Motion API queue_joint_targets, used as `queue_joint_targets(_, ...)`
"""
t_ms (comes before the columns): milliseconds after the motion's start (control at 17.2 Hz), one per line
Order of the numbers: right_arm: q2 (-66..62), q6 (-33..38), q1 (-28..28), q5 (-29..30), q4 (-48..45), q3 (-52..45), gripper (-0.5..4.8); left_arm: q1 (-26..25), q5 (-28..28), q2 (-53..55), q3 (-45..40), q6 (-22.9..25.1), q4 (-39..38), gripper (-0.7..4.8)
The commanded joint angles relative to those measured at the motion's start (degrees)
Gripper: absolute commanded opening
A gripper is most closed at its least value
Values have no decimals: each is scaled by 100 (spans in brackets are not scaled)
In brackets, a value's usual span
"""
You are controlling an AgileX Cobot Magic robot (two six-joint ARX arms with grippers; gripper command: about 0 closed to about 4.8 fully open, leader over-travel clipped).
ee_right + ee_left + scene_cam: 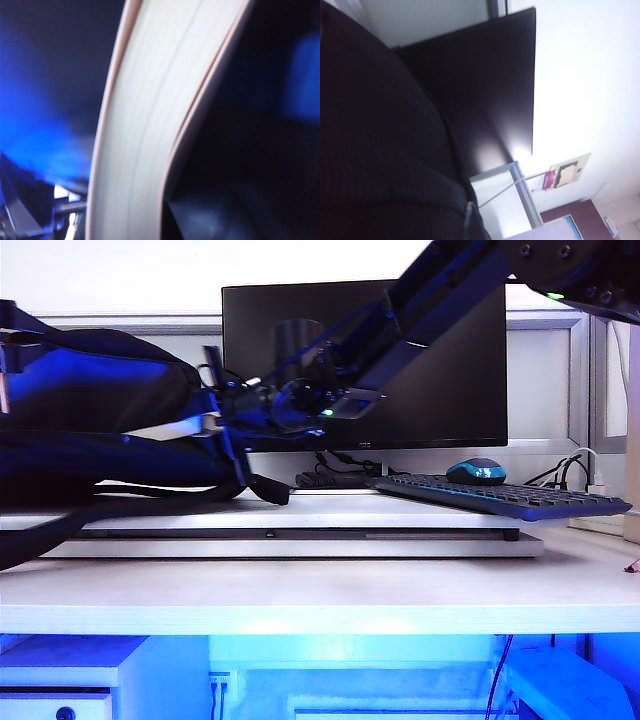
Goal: Pick up the book on the desk and put it into the open backpack.
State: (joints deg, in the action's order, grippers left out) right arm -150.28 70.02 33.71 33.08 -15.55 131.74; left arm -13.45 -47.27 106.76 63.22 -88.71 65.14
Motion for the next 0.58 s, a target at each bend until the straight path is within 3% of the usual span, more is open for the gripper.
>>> queue_joint_targets(58, 59, -146, 278, 221, -354, 74, -9, 632, -345, -138, 94, -44, 898, -5)
queue_joint_targets(233, 59, -142, 282, 223, -352, 74, -9, 1123, -140, -138, 94, -42, 872, -5)
queue_joint_targets(408, 59, -103, 271, 306, -350, 74, -8, 1266, -7, -138, 94, -22, 872, -5)
queue_joint_targets(466, 59, -103, 271, 304, -352, 74, 36, 1263, -13, -138, 94, -22, 870, -5)
queue_joint_targets(582, 61, 92, 258, 308, -350, 74, 322, 1257, 15, -138, 94, -20, 870, -5)
